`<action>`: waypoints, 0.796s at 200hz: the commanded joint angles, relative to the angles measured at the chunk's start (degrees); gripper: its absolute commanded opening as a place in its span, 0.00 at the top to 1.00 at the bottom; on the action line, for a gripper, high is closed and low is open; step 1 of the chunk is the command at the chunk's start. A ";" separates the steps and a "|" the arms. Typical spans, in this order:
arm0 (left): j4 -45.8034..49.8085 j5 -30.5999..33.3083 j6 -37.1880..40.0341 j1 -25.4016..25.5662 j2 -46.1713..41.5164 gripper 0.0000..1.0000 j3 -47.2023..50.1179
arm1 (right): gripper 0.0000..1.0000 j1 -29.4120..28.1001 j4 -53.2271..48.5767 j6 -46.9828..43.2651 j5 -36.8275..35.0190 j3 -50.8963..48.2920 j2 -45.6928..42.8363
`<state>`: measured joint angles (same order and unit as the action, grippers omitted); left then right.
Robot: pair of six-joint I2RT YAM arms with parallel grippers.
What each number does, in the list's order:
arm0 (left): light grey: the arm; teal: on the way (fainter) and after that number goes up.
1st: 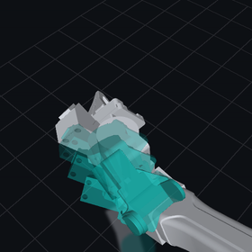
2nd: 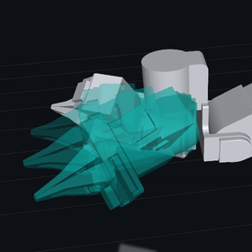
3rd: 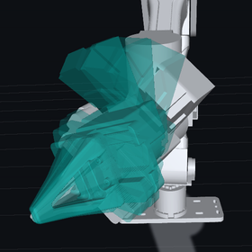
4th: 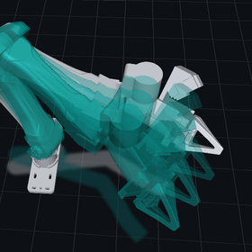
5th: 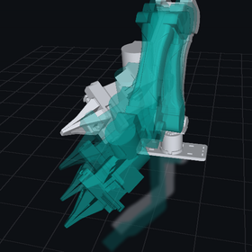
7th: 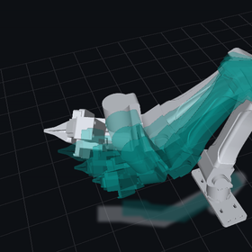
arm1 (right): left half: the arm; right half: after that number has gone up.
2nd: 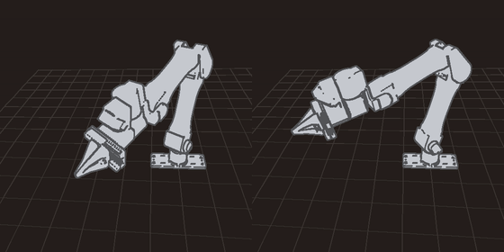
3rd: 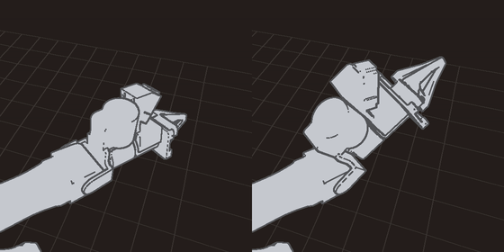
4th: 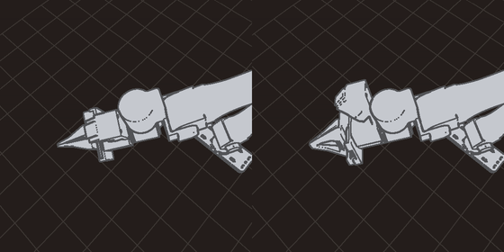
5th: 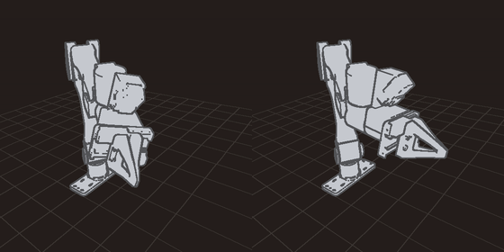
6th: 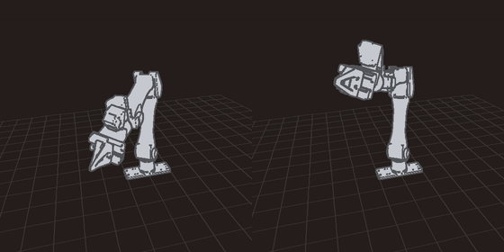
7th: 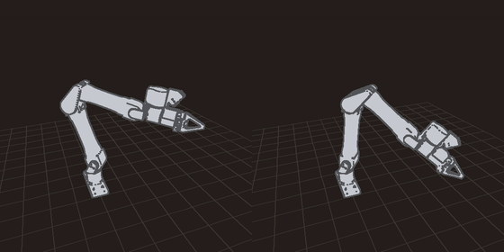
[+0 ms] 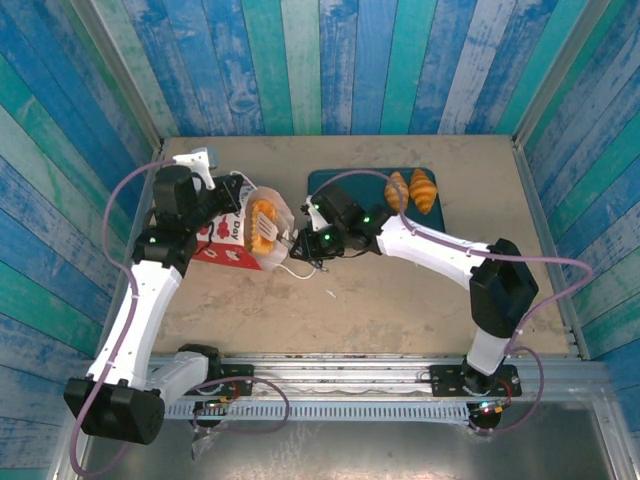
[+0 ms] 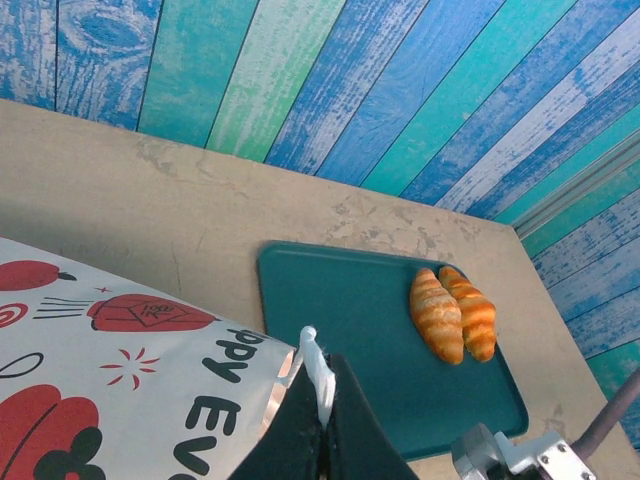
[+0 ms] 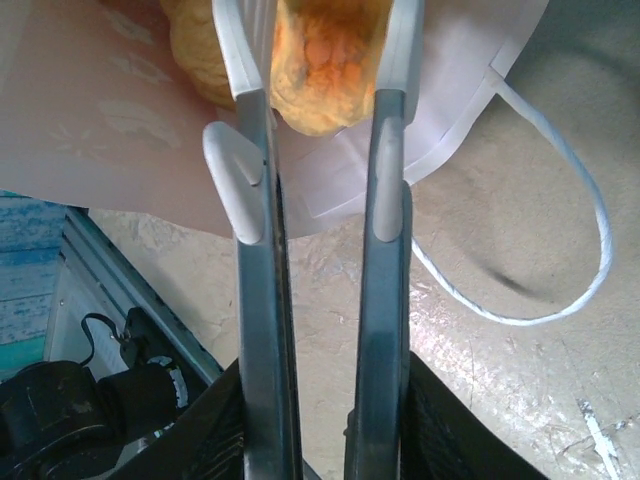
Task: Take the fake bread out of the paper bag
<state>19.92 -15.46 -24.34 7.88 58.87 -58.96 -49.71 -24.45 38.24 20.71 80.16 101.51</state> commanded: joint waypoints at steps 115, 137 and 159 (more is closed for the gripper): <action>-1.82 -1.28 0.07 -0.01 0.89 1.00 0.17 | 0.57 1.37 4.85 1.33 8.26 0.24 5.56; -1.51 -1.09 0.02 0.03 0.64 1.00 0.15 | 0.57 1.46 4.42 1.14 7.07 0.06 5.39; -1.31 -0.71 0.08 0.03 0.18 1.00 0.34 | 0.58 1.51 6.33 1.27 8.15 -0.86 5.00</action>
<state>19.73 -16.45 -24.32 7.88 59.18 -58.63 -48.56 -21.15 39.48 27.46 80.34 106.89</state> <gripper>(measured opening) 0.045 0.433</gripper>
